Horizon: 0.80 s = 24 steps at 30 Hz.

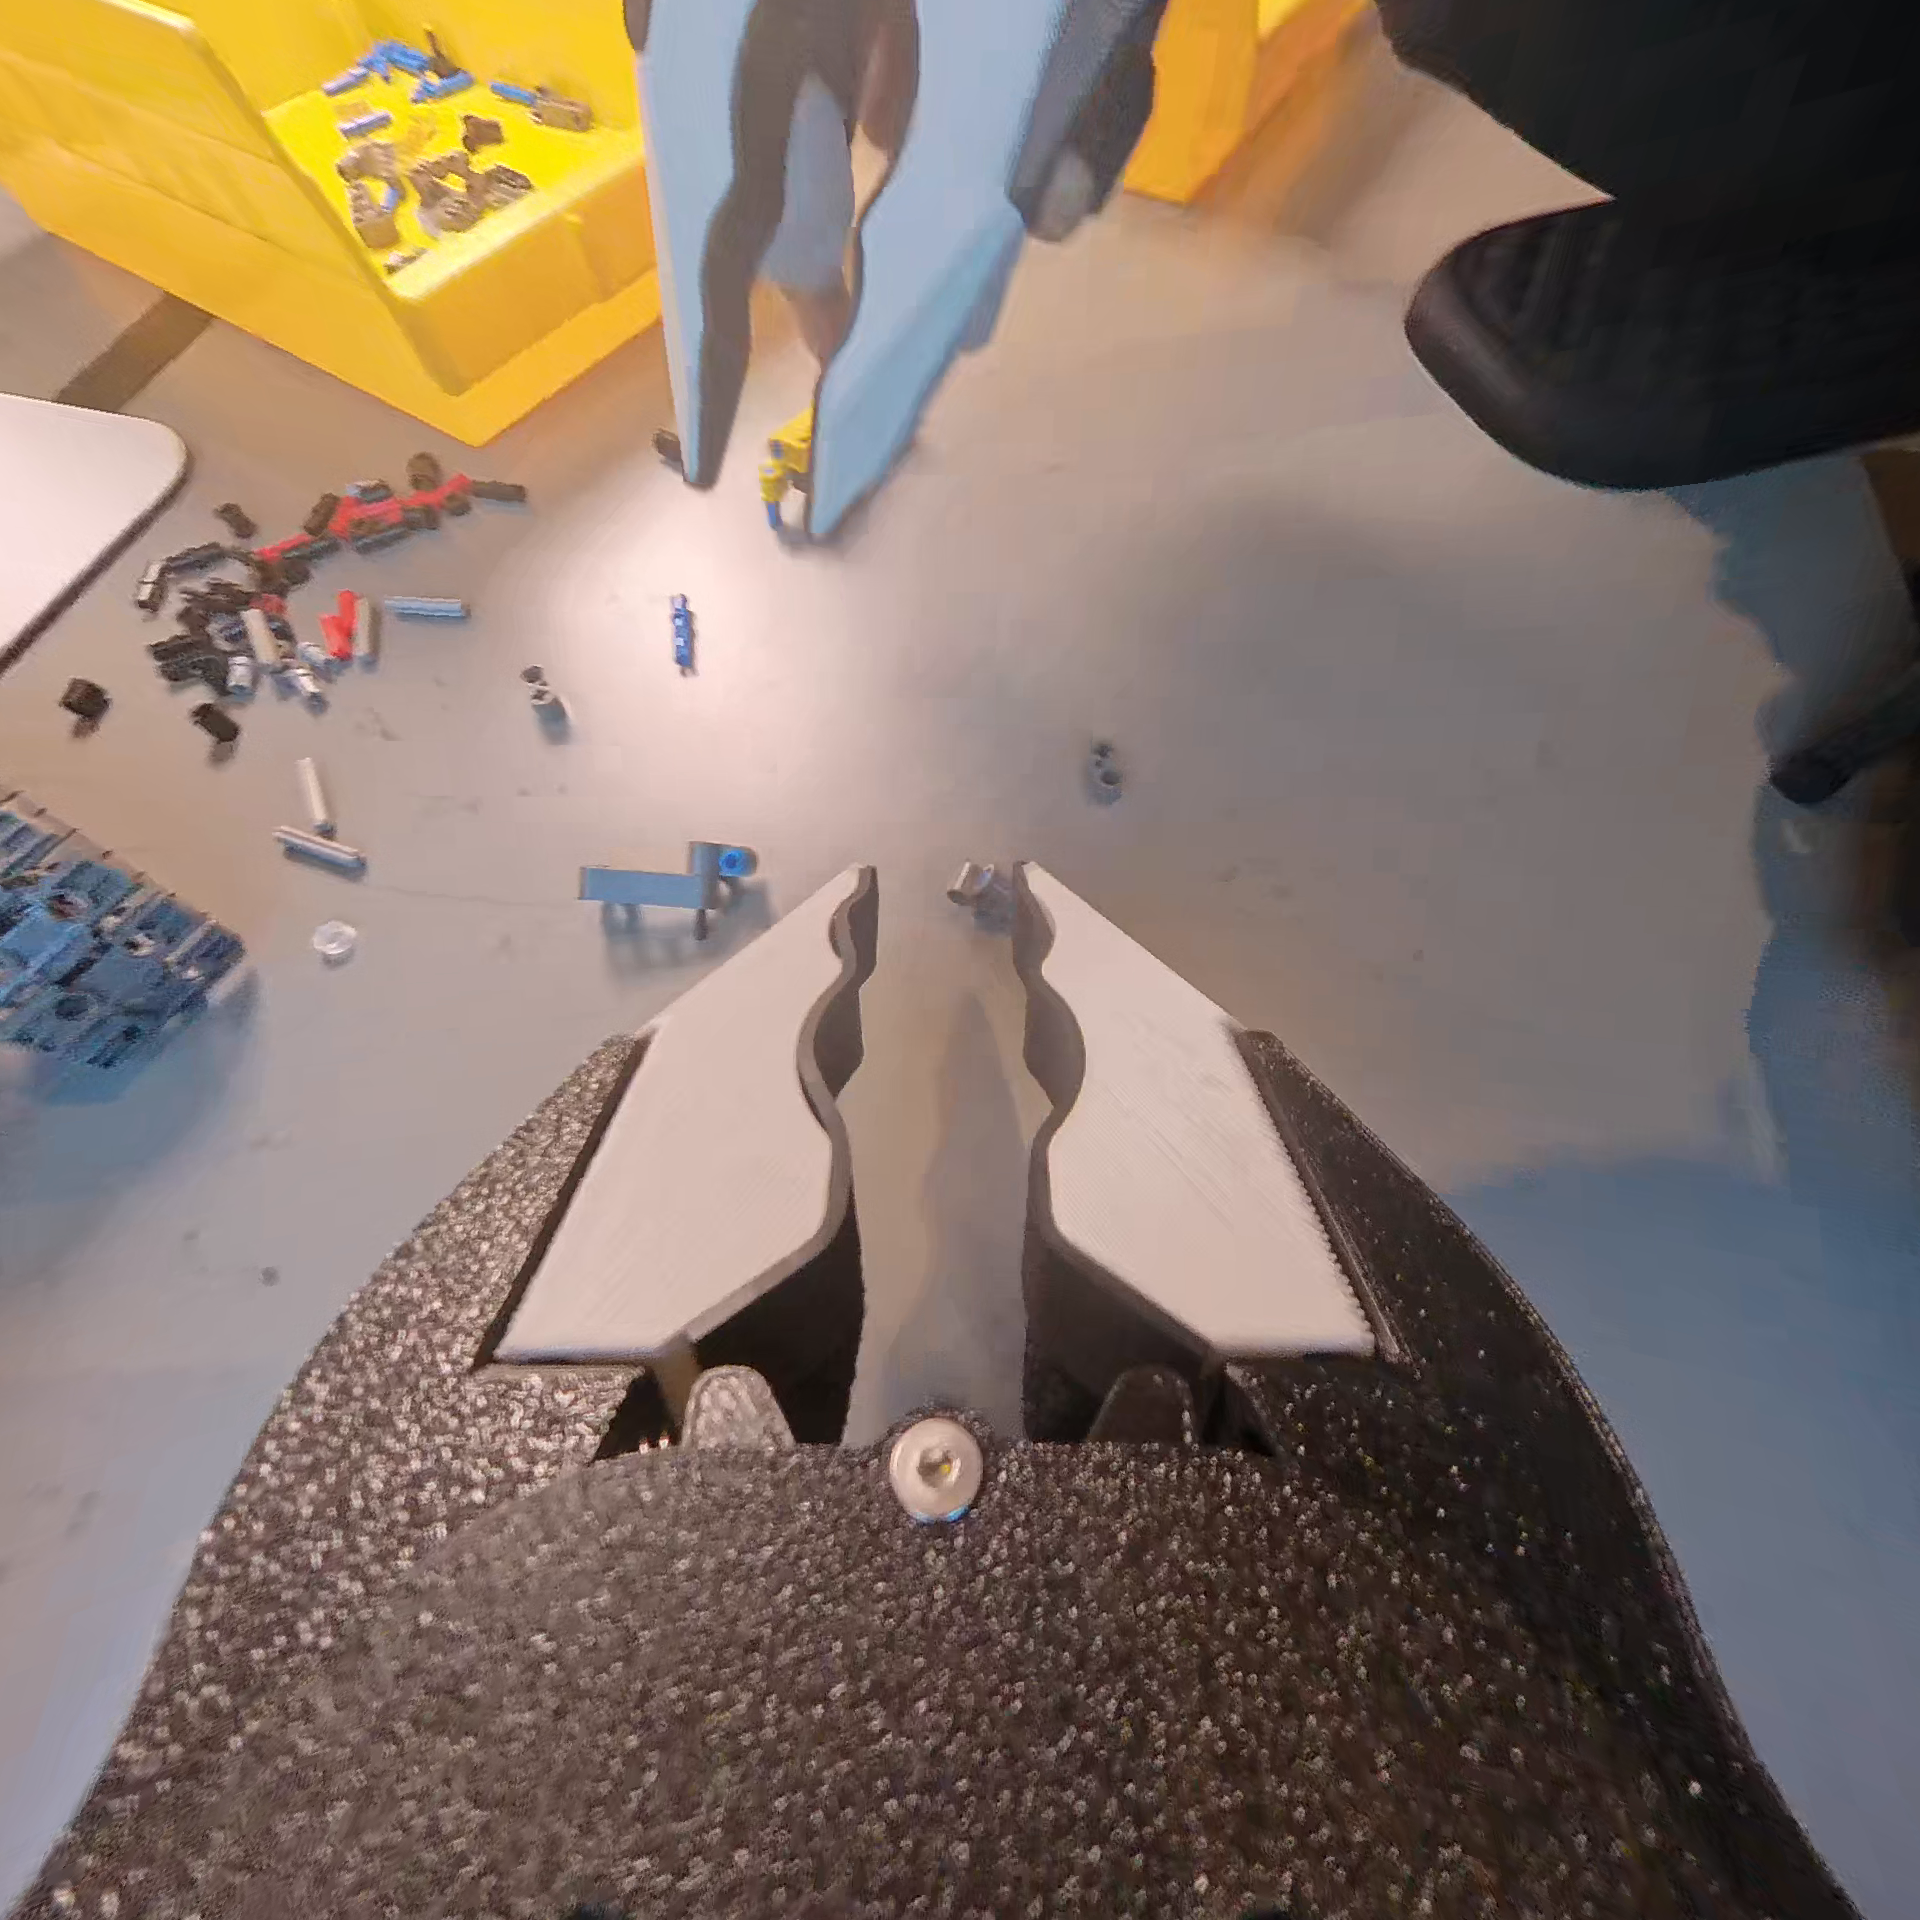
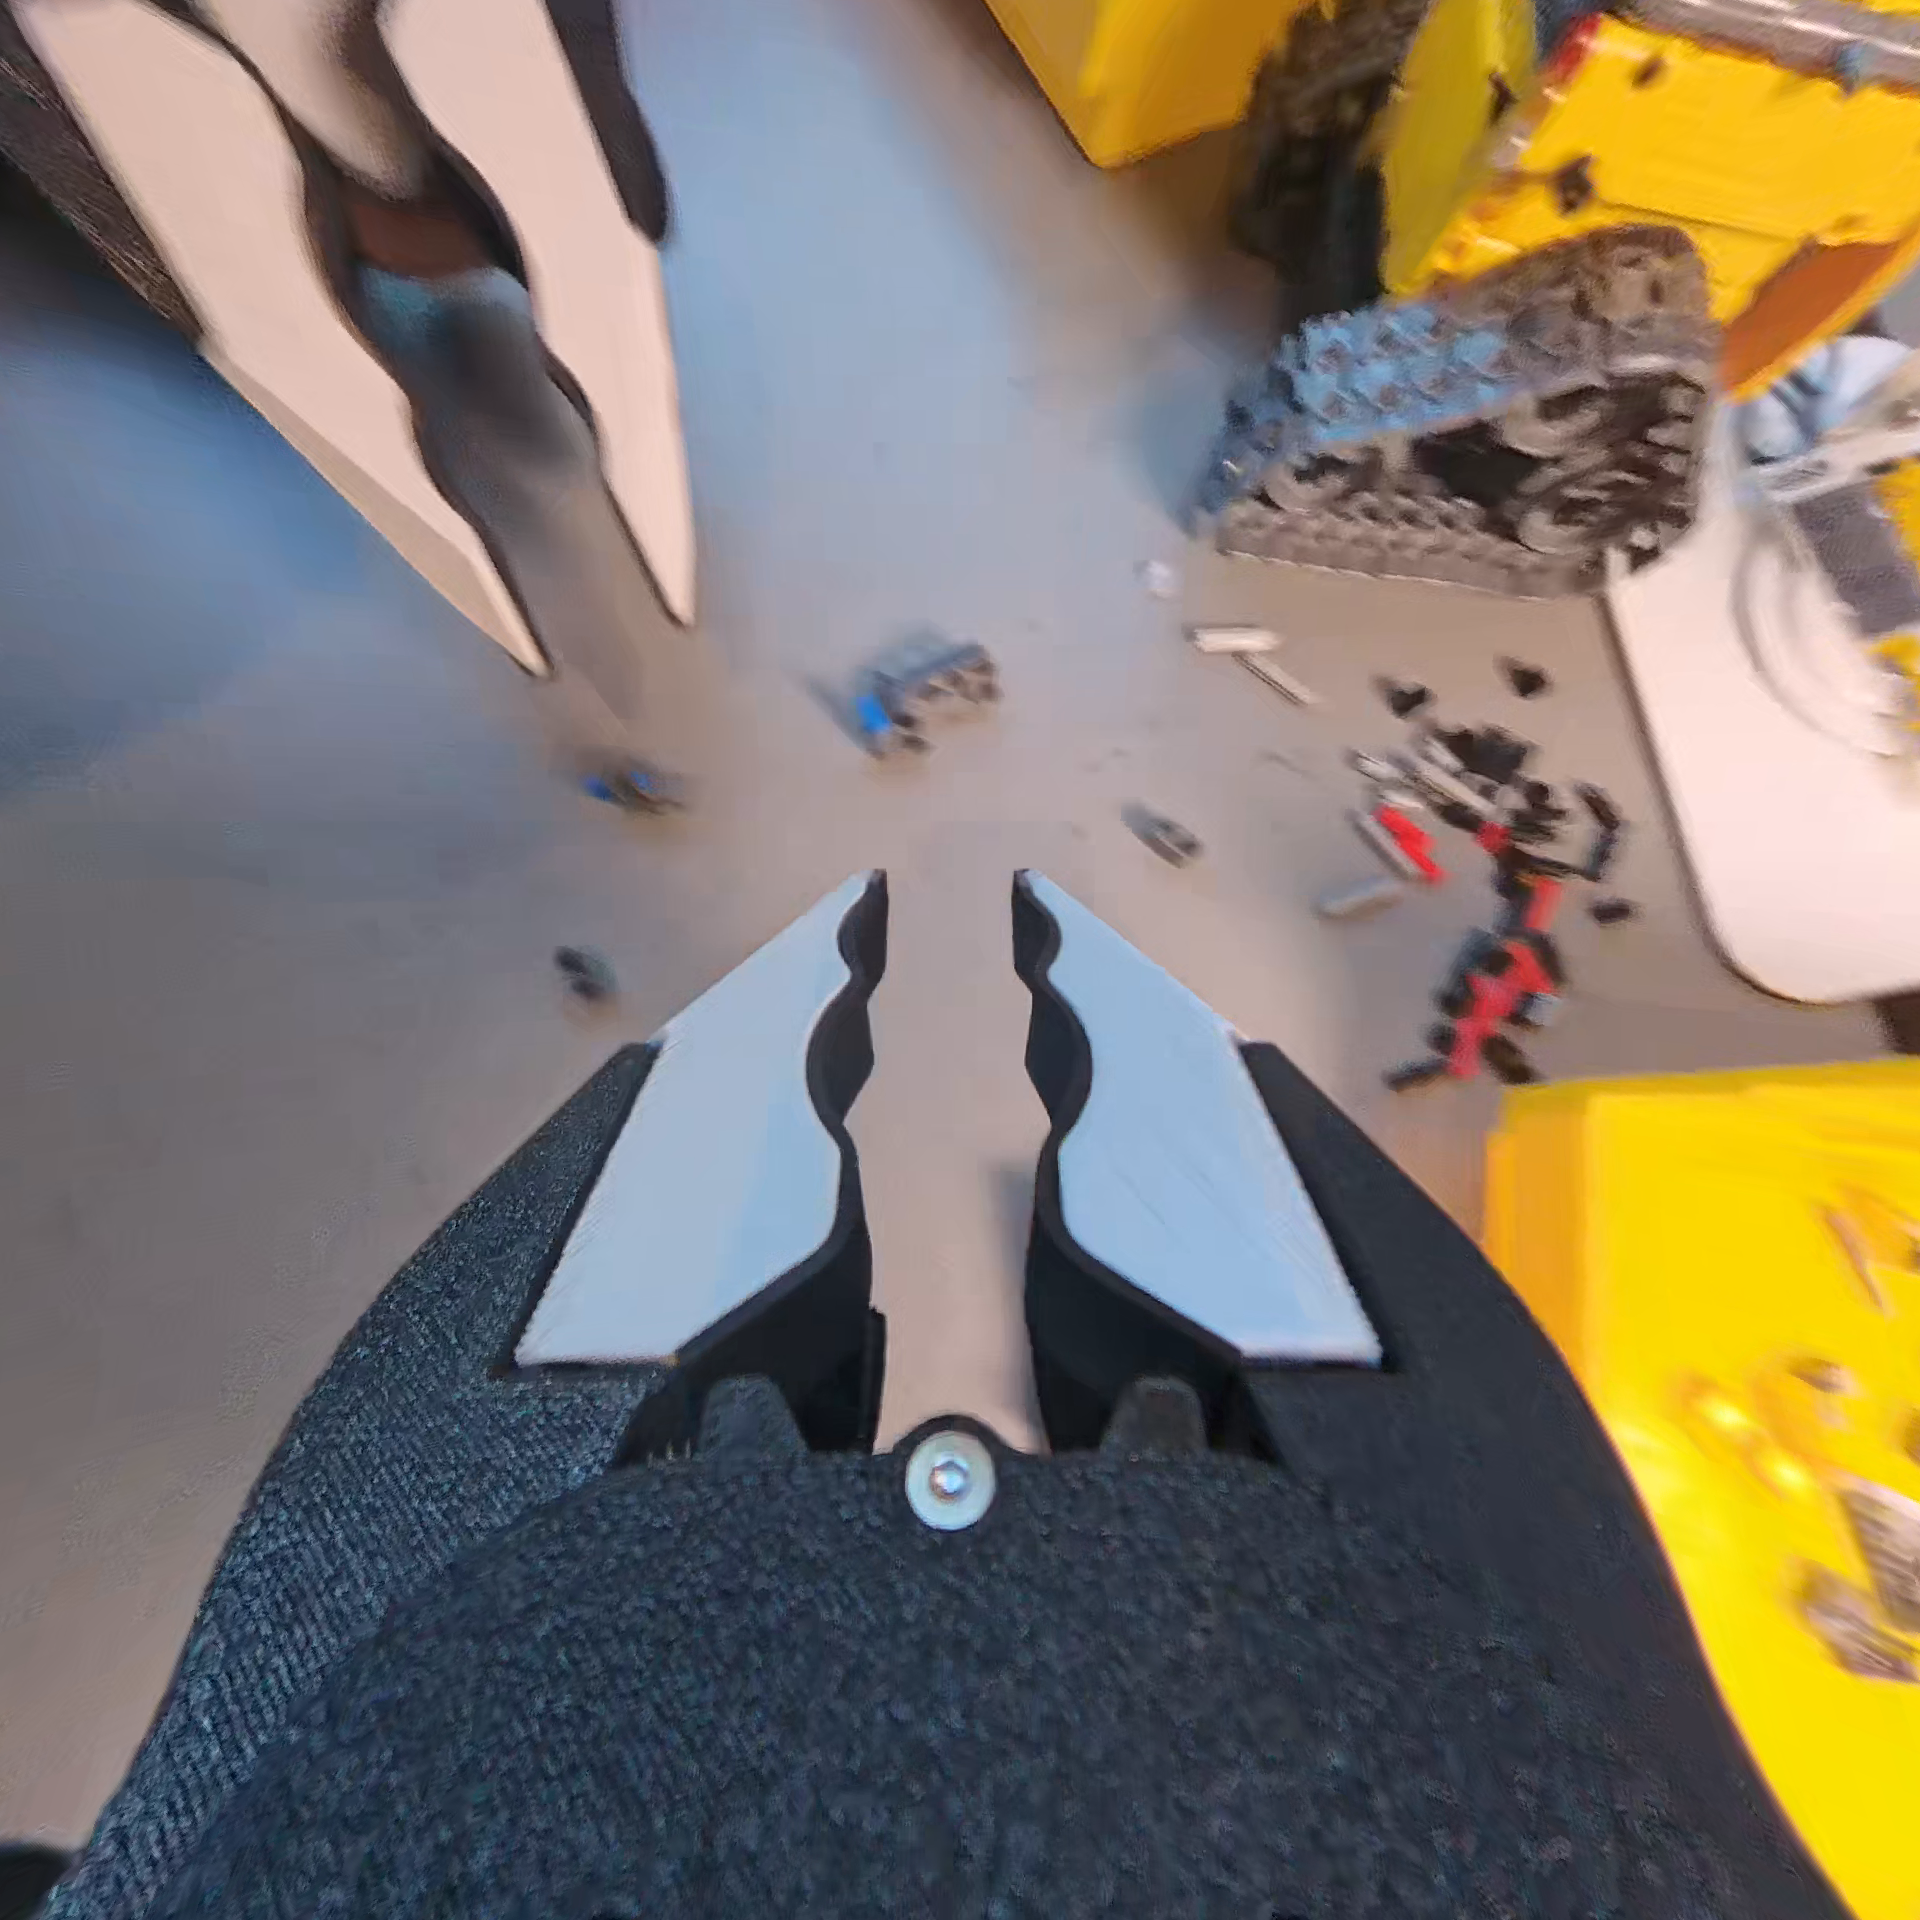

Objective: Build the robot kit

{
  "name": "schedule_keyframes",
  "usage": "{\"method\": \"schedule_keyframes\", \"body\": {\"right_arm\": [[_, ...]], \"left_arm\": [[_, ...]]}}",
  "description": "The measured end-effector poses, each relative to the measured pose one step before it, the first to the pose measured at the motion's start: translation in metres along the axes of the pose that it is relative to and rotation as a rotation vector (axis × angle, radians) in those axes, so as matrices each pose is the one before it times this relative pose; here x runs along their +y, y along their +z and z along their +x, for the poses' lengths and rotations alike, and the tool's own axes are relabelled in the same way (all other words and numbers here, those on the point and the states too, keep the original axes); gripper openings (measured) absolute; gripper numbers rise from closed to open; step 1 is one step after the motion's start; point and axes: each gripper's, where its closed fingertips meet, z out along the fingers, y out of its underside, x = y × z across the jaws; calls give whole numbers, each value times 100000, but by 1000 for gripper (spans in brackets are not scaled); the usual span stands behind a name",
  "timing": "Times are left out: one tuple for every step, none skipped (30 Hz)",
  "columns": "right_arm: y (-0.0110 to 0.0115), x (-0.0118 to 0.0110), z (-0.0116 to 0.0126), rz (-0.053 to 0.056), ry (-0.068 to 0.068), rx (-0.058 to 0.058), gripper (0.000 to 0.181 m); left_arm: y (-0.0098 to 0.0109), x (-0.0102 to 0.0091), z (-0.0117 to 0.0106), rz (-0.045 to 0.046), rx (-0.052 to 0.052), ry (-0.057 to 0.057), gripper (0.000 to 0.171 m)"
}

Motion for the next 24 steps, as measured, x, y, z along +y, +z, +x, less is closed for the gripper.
{"method": "schedule_keyframes", "body": {"right_arm": [[-295, 933, 1621, -6092, -4541, 2408, 24], [194, 958, 1383, -5862, -4569, 1460, 24], [542, 939, 826, -5545, -4222, -1008, 24], [698, 831, 363, -5246, -3214, -2707, 26], [711, 565, 214, -3958, -2239, -2554, 29], [661, 225, 96, -2193, -1725, -2331, 30], [582, 71, -5, -1278, -672, -2417, 31], [496, 81, -73, -1196, 131, -2553, 30], [429, 166, -114, -1407, 486, -2548, 29], [324, 112, -187, -699, 624, -2883, 26], [34, -389, -144, 2648, 1674, -2633, 22], [117, -33, 80, 540, 1061, -896, 16], [103, -31, -136, 593, 439, -1858, 12], [80, -45, -193, 546, 428, -1721, 7], [17, -33, -101, 415, 200, -647, 5], [-16, 28, -5, -20, -562, 572, 5], [-14, -4, -7, 162, -584, 905, 5], [-21, 7, -12, 169, -453, 925, 5], [-30, -1, -38, 292, -436, 827, 5], [-60, -103, -95, 903, -253, 576, 5], [-138, -271, -63, 1811, -158, 1010, 5], [-257, -435, -90, 2520, -89, 1132, 5], [-383, -602, -160, 3113, -236, 1225, 5], [-507, -816, -260, 3884, -456, 1380, 5]], "left_arm": [[-118, -112, -412, 1129, -1417, -1223, 25], [-38, -63, -335, 927, -1003, -1307, 25], [19, -22, -264, 724, -767, -1150, 24], [40, 54, -195, 274, -703, -619, 24], [45, 68, -218, -28, -1111, 95, 24], [16, 51, -246, 66, -1621, 642, 24], [2, 27, -208, 146, -1451, 722, 24], [-10, 20, -72, 67, -526, 425, 24], [-25, 2, 32, 122, 199, 141, 24], [-29, -34, 37, 279, 265, 81, 23], [-37, -44, 15, 309, 148, 40, 23], [-10, -14, 37, 197, 264, -66, 23], [-1, -4, 52, 161, 402, -93, 23], [25, 2, 70, 181, 378, -26, 23], [30, 8, 56, 86, 290, 21, 23], [55, 30, 61, -46, 262, -26, 23], [42, 20, 68, -96, 301, -56, 23], [46, 12, 81, -52, 177, 24, 23], [41, -16, 35, 26, -65, 181, 23], [37, -24, 48, -2, -96, 252, 23], [38, -10, 35, -20, -86, 141, 23], [23, -49, -12, 227, -344, 22, 23], [38, -76, -23, 411, -378, -82, 23], [32, -112, -46, 593, -524, -291, 23]]}}
